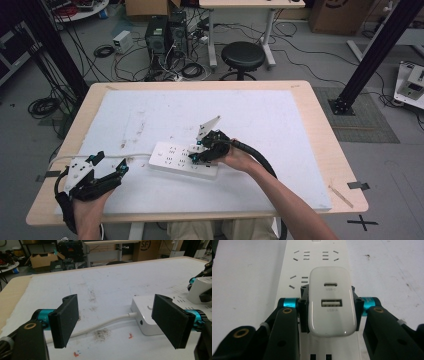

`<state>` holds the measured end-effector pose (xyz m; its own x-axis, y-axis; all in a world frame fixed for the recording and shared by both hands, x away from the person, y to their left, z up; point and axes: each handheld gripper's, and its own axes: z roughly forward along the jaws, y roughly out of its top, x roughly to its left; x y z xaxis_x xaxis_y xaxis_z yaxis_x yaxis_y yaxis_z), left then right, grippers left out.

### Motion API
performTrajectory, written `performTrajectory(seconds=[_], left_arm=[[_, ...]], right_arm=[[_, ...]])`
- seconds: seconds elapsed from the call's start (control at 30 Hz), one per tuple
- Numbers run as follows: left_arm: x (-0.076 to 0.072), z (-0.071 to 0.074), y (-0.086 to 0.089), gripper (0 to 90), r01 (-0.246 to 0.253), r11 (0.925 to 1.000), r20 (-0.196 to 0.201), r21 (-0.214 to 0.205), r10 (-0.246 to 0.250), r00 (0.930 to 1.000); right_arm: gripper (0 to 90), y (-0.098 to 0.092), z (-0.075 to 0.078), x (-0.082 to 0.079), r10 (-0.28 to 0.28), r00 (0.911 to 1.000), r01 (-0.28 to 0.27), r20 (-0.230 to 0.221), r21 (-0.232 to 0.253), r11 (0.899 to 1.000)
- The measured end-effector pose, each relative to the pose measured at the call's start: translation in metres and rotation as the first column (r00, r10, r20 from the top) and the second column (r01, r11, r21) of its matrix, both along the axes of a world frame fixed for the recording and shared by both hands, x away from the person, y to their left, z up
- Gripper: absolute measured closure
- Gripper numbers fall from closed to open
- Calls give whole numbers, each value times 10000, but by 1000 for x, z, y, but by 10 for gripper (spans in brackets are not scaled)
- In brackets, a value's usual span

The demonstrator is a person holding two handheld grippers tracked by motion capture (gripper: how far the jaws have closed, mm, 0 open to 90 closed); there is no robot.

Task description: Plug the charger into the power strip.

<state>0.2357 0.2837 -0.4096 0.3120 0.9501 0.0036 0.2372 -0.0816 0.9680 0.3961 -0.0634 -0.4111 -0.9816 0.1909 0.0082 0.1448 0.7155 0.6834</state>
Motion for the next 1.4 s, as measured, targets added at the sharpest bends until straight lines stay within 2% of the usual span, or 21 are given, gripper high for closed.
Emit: performTrajectory(seconds=[0.3,0.33,0.4,0.43,0.57,0.63,0.73,0.8,0.9,0.93,1.07,1.1,1.13,1.17,1.2,1.23,1.27,1.3,1.33,1.37,1.4], left_arm=[[0,-1,-1,220,-1,10000,18,-32,1,10000],[-1,1,0,219,-6,10000,52,0,6,10000],[-1,2,1,219,-17,10000,59,15,17,10000],[-2,3,2,220,-39,10000,80,25,38,10000],[-2,3,3,219,-67,10000,63,34,67,10000],[-2,3,2,219,-54,10000,67,20,54,10000],[-1,2,1,219,-49,10000,58,18,49,10000],[0,2,-1,220,17,10000,48,59,-17,10000],[3,3,-3,219,73,9999,39,74,-74,10000],[3,3,-4,219,107,9999,44,44,-107,9999],[7,3,-7,219,186,9998,72,104,-187,9998],[7,3,-7,219,186,9998,72,104,-187,9998],[7,3,-7,219,186,9998,72,104,-187,9998],[9,3,-9,219,275,9995,62,129,-276,9996],[9,3,-9,219,275,9995,62,129,-276,9996],[9,3,-9,219,275,9995,62,129,-276,9996],[11,2,-10,219,335,9993,44,188,-336,9994],[12,2,-10,219,335,9993,49,165,-336,9994],[12,2,-10,219,335,9993,49,165,-336,9994],[12,2,-10,219,335,9993,49,165,-336,9994],[14,1,-11,219,395,9991,39,172,-396,9992]], right_arm=[[632,1,1,1,17,10000,-18,-71,-42,10000],[575,1,-1,3,40,9990,-49,-441,-202,9998],[555,1,-1,3,40,9985,-53,-538,-244,9997],[460,-2,-1,5,-43,9964,35,-846,-87,10000],[398,-5,1,6,-280,9952,290,-942,98,9995],[313,-10,8,6,-285,9970,319,-718,456,9985],[279,-13,11,3,-373,9981,401,-481,588,9975],[225,-18,13,0,-540,9982,557,-276,681,9961],[221,-22,14,-4,-660,9976,676,-223,805,9945],[213,-26,16,-7,-814,9967,816,-60,1012,9915],[202,-42,20,-12,-1507,9886,1487,52,1344,9797],[202,-42,20,-12,-1507,9886,1487,52,1344,9797],[202,-47,21,-13,-1759,9844,1723,104,1506,9735],[202,-64,24,-18,-2425,9700,2331,198,2100,9495],[202,-64,24,-18,-2425,9700,2331,198,2100,9495],[202,-71,26,-20,-2695,9628,2581,176,2329,9376],[202,-71,26,-20,-2695,9628,2581,176,2329,9376],[202,-89,27,-24,-3462,9380,3265,182,2892,8999],[202,-89,27,-24,-3462,9380,3265,182,2892,8999],[202,-96,27,-26,-3701,9287,3458,231,3063,8869],[202,-115,27,-32,-4356,8995,3971,351,3505,8482]])
